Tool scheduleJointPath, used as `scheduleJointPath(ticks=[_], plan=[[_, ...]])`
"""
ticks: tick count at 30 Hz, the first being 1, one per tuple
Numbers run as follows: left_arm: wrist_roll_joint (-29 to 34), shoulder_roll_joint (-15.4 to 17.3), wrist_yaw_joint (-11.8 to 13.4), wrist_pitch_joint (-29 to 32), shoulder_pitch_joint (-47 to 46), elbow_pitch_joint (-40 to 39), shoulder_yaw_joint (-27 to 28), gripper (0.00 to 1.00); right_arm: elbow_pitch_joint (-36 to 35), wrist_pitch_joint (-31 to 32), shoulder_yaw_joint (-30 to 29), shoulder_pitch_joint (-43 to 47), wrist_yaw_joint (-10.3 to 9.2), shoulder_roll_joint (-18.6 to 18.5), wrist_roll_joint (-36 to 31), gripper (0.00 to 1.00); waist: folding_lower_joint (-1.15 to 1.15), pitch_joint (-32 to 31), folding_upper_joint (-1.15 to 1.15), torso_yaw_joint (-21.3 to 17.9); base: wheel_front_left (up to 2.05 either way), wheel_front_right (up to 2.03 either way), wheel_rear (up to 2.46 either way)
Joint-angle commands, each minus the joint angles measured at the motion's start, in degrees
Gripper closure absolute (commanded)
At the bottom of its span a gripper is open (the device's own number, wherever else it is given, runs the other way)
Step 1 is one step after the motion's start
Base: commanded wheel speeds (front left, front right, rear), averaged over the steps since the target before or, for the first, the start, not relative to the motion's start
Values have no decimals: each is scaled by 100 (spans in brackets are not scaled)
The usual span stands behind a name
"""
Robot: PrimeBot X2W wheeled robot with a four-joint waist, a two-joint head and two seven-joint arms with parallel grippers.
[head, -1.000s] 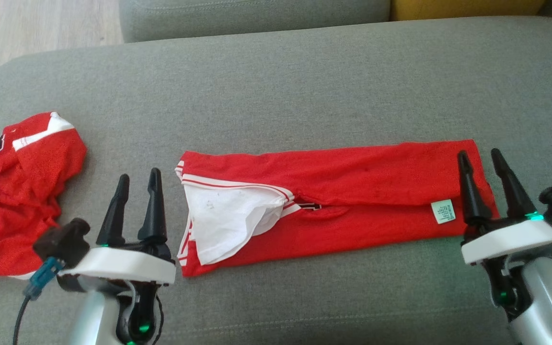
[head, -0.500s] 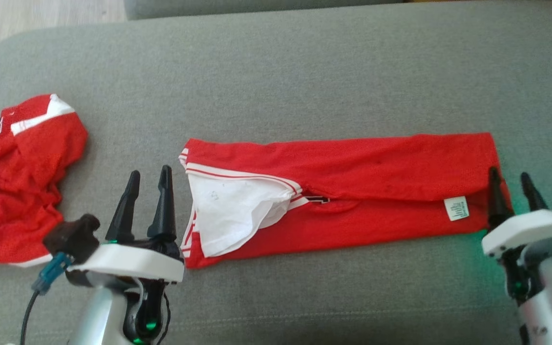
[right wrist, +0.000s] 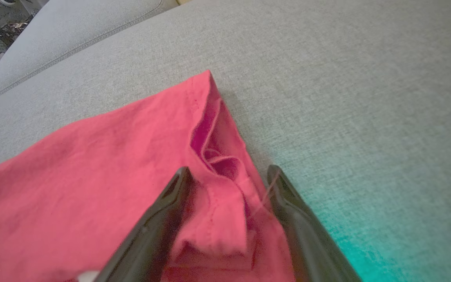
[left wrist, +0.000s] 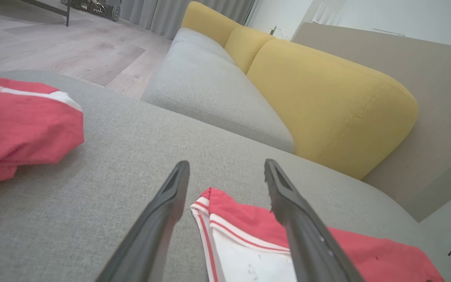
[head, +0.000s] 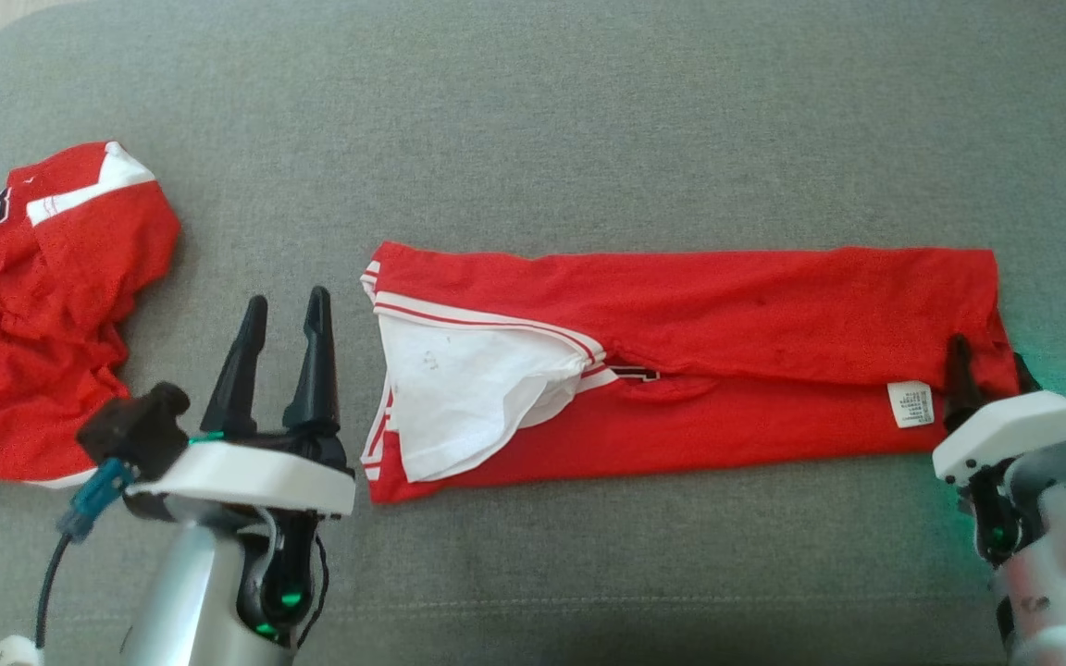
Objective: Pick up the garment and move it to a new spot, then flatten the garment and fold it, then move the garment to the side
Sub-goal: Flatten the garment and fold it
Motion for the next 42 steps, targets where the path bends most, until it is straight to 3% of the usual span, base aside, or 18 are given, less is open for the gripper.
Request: scheduleJointPath(ticks=[1, 4, 5, 6, 7, 16, 21, 29, 36, 42], plan=[[61, 22, -15, -43, -307, -176, 196, 0, 13, 118, 169, -150, 42, 35, 49, 0, 0, -13, 0, -6, 0, 0, 0], [62, 22, -10, -43, -309, -181, 224, 0, 123, 244, 325, -165, 42, 67, 168, 0, 0, -38, 0, -22, 0, 0, 0], [63, 22, -9, -43, -305, -184, 232, 0, 141, 280, 373, -169, 42, 72, 222, 22, 0, -46, 0, -30, 0, 0, 0], [63, 22, -7, -43, -299, -188, 240, 0, 150, 302, 424, -171, 42, 67, 269, 64, 0, -55, 0, -40, 0, 0, 0], [63, 22, -7, -43, -290, -189, 246, 0, 151, 309, 473, -171, 42, 59, 315, 100, 0, -67, 0, -48, 0, 0, 0], [55, 22, 2, -43, -257, -176, 245, 0, 98, 60, 591, -217, 42, -234, 546, 100, 0, -139, 0, -102, 0, 0, 0], [48, 22, 13, -43, -229, -172, 248, 0, 190, -153, 341, -360, 42, -531, 533, 100, 0, -199, 0, -121, 0, 0, 0], [22, 21, 18, -44, -207, -154, 238, 0, 555, -459, -253, -755, 42, -1022, -20, 100, 0, -286, 0, -117, 0, 0, 0], [-45, 21, 38, -44, -177, -134, 234, 0, 629, -418, -335, -930, 42, -902, -370, 100, 0, -360, 0, -121, 0, 0, 0], [-148, 21, 60, -44, -53, -105, 249, 0, 239, -68, 53, -904, 42, -547, -395, 100, 0, -585, 0, -240, 0, 0, 0]])
